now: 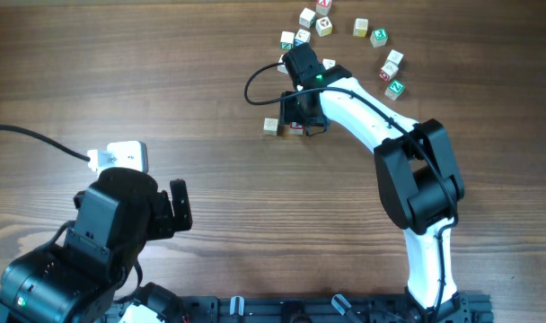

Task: Form a horizontal line
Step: 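Place the red '1' block right of the bee block, then reach the right gripper back and grasp the '4' block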

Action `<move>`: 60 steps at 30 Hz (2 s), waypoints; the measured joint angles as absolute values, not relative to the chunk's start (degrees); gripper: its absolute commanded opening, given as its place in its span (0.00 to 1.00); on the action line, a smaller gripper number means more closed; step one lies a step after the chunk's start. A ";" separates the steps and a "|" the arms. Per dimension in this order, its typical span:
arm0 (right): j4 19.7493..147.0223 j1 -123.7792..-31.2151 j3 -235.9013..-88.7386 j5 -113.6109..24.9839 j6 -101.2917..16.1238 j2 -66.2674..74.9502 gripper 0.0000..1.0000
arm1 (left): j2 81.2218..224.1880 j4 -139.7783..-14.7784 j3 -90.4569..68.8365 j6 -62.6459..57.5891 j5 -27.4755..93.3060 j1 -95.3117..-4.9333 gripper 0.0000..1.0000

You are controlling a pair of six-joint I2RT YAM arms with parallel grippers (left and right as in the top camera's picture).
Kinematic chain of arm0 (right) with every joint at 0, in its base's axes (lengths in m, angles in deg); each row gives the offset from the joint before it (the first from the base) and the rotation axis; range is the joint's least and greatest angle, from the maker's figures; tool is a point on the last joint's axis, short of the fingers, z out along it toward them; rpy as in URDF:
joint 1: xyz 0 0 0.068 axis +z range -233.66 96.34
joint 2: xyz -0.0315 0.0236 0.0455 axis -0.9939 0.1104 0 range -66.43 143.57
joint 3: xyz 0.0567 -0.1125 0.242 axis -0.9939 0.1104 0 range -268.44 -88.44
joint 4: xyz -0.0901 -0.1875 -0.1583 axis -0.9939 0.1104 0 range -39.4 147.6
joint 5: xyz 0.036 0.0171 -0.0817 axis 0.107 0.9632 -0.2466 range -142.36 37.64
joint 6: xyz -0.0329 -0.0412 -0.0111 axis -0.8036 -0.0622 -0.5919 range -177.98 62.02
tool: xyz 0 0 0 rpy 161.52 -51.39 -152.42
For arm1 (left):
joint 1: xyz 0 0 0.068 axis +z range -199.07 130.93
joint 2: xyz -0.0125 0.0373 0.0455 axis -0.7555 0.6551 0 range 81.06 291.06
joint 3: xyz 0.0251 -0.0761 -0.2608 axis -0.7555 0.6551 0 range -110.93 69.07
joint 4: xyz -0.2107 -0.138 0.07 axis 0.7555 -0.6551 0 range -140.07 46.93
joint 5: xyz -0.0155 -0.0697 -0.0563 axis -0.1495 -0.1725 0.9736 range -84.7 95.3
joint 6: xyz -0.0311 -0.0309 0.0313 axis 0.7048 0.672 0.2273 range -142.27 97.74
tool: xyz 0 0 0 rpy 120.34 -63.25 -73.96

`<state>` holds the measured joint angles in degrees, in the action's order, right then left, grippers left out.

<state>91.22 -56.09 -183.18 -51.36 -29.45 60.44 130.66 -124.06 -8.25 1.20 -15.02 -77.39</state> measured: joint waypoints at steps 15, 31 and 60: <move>79.24 -66.99 -185.52 -60.59 -34.08 45.64 0.99 | 130.64 -124.06 -8.25 1.20 -15.00 -77.39 1.00; 73.74 -76.48 -185.50 -62.07 -32.88 60.07 0.95 | 130.66 -124.06 -8.25 1.20 -15.02 -77.39 1.00; 79.55 -78.56 -185.50 -57.59 -34.30 61.62 0.26 | 130.66 -124.06 -8.25 1.20 -15.02 -77.39 1.00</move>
<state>79.55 -78.56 -185.50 -57.59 -34.30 61.62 130.66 -124.06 -8.25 1.20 -15.02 -77.39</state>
